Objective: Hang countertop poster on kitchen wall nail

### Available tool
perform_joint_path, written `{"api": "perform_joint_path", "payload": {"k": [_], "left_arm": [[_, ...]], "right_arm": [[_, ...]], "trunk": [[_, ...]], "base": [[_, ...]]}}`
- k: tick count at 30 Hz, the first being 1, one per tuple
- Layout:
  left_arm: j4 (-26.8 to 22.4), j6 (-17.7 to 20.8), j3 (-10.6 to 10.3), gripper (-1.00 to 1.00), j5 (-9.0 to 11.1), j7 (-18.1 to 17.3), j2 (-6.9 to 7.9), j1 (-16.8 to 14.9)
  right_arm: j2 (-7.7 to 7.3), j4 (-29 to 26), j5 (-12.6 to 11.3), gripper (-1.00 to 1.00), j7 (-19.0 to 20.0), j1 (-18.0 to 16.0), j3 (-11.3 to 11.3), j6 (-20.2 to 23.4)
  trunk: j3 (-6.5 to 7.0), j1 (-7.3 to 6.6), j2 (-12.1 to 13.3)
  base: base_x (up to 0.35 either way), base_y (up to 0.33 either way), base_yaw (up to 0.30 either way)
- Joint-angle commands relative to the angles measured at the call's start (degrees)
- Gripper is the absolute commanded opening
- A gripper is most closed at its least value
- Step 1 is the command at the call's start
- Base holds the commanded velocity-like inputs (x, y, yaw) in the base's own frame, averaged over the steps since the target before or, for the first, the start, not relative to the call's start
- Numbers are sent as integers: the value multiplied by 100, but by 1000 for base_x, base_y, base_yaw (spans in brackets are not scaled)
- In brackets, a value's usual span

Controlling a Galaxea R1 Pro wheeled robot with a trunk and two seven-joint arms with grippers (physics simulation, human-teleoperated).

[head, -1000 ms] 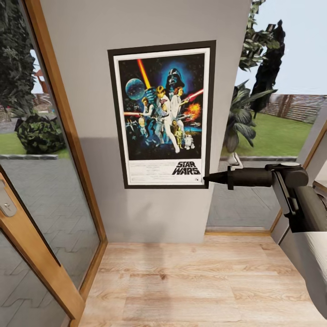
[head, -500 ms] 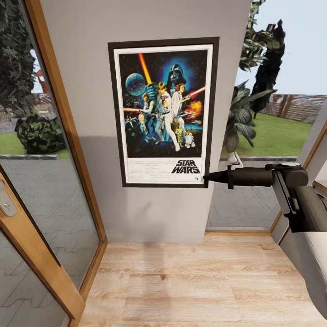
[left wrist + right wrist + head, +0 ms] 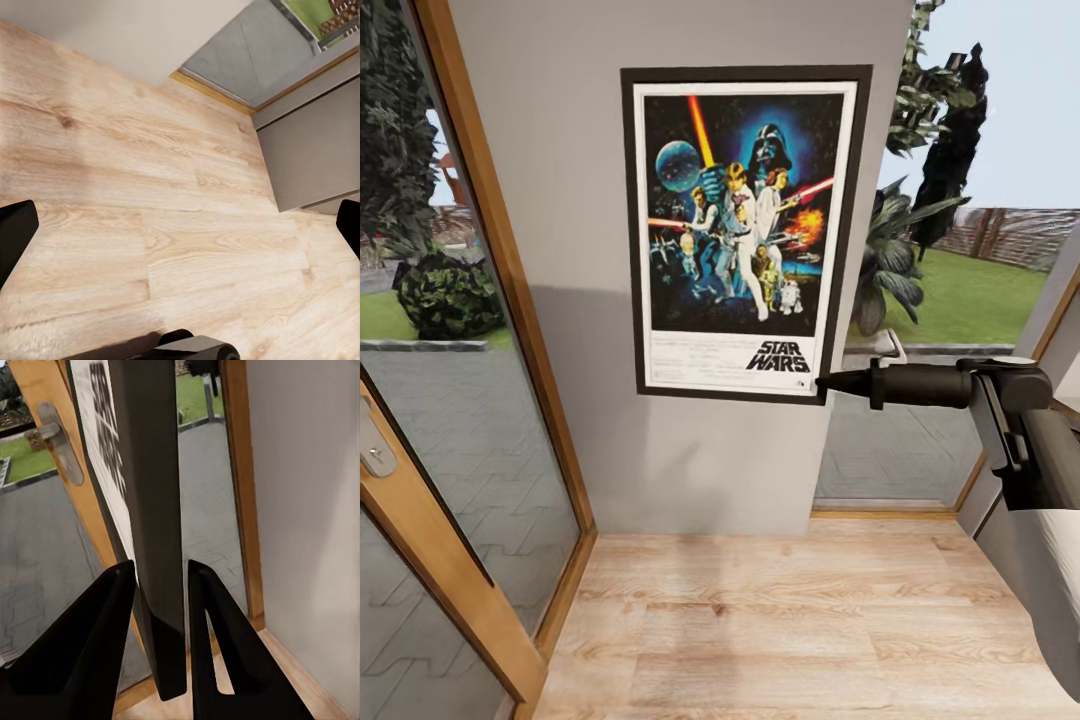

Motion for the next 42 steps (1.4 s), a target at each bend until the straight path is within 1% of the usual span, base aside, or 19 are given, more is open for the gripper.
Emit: {"api": "perform_joint_path", "payload": {"k": [1, 42], "left_arm": [[6, -29, 23, 100, -16, -15, 1, -6], [6, -38, 23, 100, -16, -15, 1, -6]], "right_arm": [[-2, 1, -24, -100, 10, -6, -1, 49], [-2, -15, -41, -100, 16, -6, 13, 39]], "trunk": [[-13, 4, -13], [-13, 4, -13]], "base": [[0, 0, 0], [0, 0, 0]]}}
